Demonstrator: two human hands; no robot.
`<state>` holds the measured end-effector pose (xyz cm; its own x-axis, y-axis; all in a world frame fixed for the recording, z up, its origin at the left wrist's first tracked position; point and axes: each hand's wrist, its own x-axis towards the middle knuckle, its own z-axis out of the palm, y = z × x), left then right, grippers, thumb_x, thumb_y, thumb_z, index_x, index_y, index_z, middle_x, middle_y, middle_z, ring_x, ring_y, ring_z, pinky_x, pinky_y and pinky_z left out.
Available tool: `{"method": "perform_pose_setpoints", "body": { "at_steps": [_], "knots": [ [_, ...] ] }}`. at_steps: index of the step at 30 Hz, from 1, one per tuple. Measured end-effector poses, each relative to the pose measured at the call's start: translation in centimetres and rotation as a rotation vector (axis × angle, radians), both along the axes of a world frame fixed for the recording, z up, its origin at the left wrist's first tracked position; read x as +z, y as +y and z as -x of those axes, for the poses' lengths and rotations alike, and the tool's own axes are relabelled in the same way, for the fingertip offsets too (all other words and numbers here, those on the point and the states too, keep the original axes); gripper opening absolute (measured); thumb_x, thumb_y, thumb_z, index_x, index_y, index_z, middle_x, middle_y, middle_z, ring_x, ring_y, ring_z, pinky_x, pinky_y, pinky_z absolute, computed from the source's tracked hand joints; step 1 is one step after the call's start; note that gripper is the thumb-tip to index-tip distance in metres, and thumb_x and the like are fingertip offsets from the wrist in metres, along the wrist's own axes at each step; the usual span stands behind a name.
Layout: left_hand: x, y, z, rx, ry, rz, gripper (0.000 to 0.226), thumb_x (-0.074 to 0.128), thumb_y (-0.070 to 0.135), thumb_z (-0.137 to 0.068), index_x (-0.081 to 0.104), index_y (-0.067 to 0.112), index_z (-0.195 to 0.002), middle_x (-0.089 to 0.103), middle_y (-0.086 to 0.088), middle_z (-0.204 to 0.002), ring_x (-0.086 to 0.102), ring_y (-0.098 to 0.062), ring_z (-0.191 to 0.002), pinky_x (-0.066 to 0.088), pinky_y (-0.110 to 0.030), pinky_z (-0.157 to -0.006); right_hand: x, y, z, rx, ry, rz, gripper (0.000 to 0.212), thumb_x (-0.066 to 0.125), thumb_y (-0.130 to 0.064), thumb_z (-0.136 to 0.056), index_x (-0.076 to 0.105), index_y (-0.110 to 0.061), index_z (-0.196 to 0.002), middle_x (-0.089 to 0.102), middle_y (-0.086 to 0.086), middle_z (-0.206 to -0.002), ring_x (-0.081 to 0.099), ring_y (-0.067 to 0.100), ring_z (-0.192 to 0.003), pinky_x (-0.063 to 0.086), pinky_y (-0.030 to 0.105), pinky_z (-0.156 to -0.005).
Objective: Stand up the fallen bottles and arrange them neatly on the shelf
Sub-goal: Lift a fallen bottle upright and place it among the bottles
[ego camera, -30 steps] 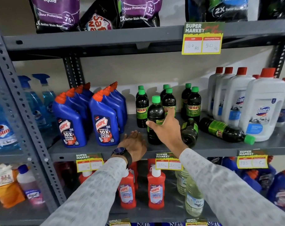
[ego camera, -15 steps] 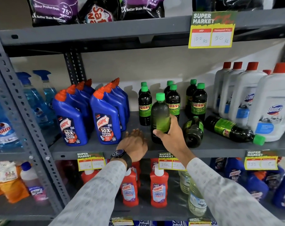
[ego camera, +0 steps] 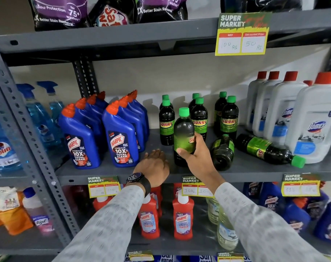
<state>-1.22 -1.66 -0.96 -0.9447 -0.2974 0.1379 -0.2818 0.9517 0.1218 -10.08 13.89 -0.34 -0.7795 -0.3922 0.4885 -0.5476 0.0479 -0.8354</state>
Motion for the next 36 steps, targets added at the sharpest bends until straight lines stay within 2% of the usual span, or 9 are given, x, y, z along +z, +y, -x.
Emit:
{"method": "perform_pose_setpoints", "body": {
  "at_steps": [3, 5, 11, 17, 21, 26, 30, 32, 36],
  "knots": [
    [0.1, 0.1, -0.1, 0.001, -0.001, 0.007, 0.059, 0.023, 0.036, -0.105, 0.023, 0.009, -0.158, 0.019, -0.011, -0.168, 0.016, -0.023, -0.156, 0.012, -0.042, -0.127, 0.1, -0.2, -0.2, -0.039, 0.037, -0.011, 0.078, 0.088, -0.030, -0.075, 0.045, -0.022, -0.140, 0.051, -0.001, -0.129, 0.053, 0.010, -0.116, 0.044, 0.024, -0.099],
    [0.1, 0.2, -0.1, 0.009, -0.012, 0.000, 0.060, 0.023, 0.036, -0.105, 0.021, 0.010, -0.158, 0.018, -0.010, -0.168, 0.015, -0.022, -0.156, 0.012, -0.042, -0.127, 0.0, -0.1, -0.2, -0.023, 0.043, 0.002, 0.076, 0.087, -0.032, -0.075, 0.044, -0.027, -0.139, 0.050, -0.002, -0.130, 0.051, 0.009, -0.118, 0.042, 0.023, -0.099],
    [0.2, 0.2, 0.0, 0.022, -0.021, -0.015, 0.060, 0.023, 0.037, -0.105, 0.020, 0.012, -0.159, 0.016, -0.008, -0.169, 0.013, -0.021, -0.156, 0.010, -0.040, -0.127, -0.3, 0.0, 0.1, 0.050, -0.021, 0.031, 0.076, 0.081, -0.013, -0.084, 0.040, -0.025, -0.147, 0.064, -0.011, -0.126, 0.061, -0.002, -0.115, 0.050, 0.026, -0.101],
    [0.4, 0.4, -0.3, 0.019, -0.026, -0.007, 0.060, 0.022, 0.037, -0.106, 0.019, 0.010, -0.159, 0.016, -0.009, -0.169, 0.013, -0.022, -0.157, 0.011, -0.041, -0.127, -0.4, -0.4, 0.1, 0.015, -0.005, 0.050, 0.086, 0.090, -0.022, -0.075, 0.039, -0.020, -0.143, 0.060, -0.006, -0.130, 0.059, -0.002, -0.115, 0.047, 0.009, -0.090],
    [0.5, 0.5, -0.2, 0.022, -0.032, -0.009, 0.060, 0.021, 0.037, -0.106, 0.018, 0.011, -0.159, 0.015, -0.009, -0.169, 0.012, -0.022, -0.157, 0.010, -0.041, -0.127, -0.7, -0.3, 0.4, 0.007, 0.024, 0.030, 0.081, 0.084, -0.019, -0.082, 0.038, -0.020, -0.149, 0.061, -0.014, -0.124, 0.055, -0.019, -0.110, 0.041, 0.002, -0.088],
    [0.3, 0.3, -0.4, 0.006, -0.011, 0.018, 0.060, 0.023, 0.036, -0.106, 0.022, 0.008, -0.158, 0.019, -0.012, -0.168, 0.015, -0.024, -0.156, 0.012, -0.042, -0.127, -0.9, -1.0, 0.3, -0.069, 0.019, 0.052, 0.079, 0.094, -0.031, -0.069, 0.045, -0.026, -0.131, 0.062, -0.008, -0.122, 0.061, 0.000, -0.109, 0.048, 0.007, -0.083],
    [0.3, 0.4, -0.3, 0.012, 0.001, 0.016, 0.058, 0.024, 0.035, -0.105, 0.024, 0.008, -0.157, 0.021, -0.012, -0.168, 0.017, -0.023, -0.156, 0.012, -0.042, -0.127, -0.9, -1.0, 0.4, -0.102, 0.007, 0.063, 0.081, 0.096, -0.038, -0.062, 0.042, -0.030, -0.122, 0.058, -0.011, -0.117, 0.060, -0.001, -0.105, 0.049, 0.008, -0.079],
    [0.2, 0.4, -0.2, 0.010, -0.003, 0.016, 0.059, 0.024, 0.035, -0.105, 0.024, 0.008, -0.158, 0.021, -0.012, -0.168, 0.016, -0.023, -0.156, 0.012, -0.043, -0.127, -0.8, -0.8, 0.2, -0.102, 0.010, 0.052, 0.083, 0.095, -0.038, -0.063, 0.042, -0.029, -0.126, 0.056, -0.010, -0.119, 0.058, -0.003, -0.107, 0.051, 0.011, -0.083],
    [0.2, 0.3, -0.1, 0.009, -0.018, 0.018, 0.060, 0.021, 0.036, -0.105, 0.022, 0.009, -0.158, 0.019, -0.012, -0.168, 0.015, -0.023, -0.156, 0.011, -0.043, -0.127, 0.2, 0.1, -1.4, -0.077, 0.077, 0.045, 0.099, 0.088, -0.047, -0.074, 0.032, -0.023, -0.152, 0.047, -0.001, -0.139, 0.047, 0.006, -0.127, 0.045, 0.025, -0.103]
  ]
}}
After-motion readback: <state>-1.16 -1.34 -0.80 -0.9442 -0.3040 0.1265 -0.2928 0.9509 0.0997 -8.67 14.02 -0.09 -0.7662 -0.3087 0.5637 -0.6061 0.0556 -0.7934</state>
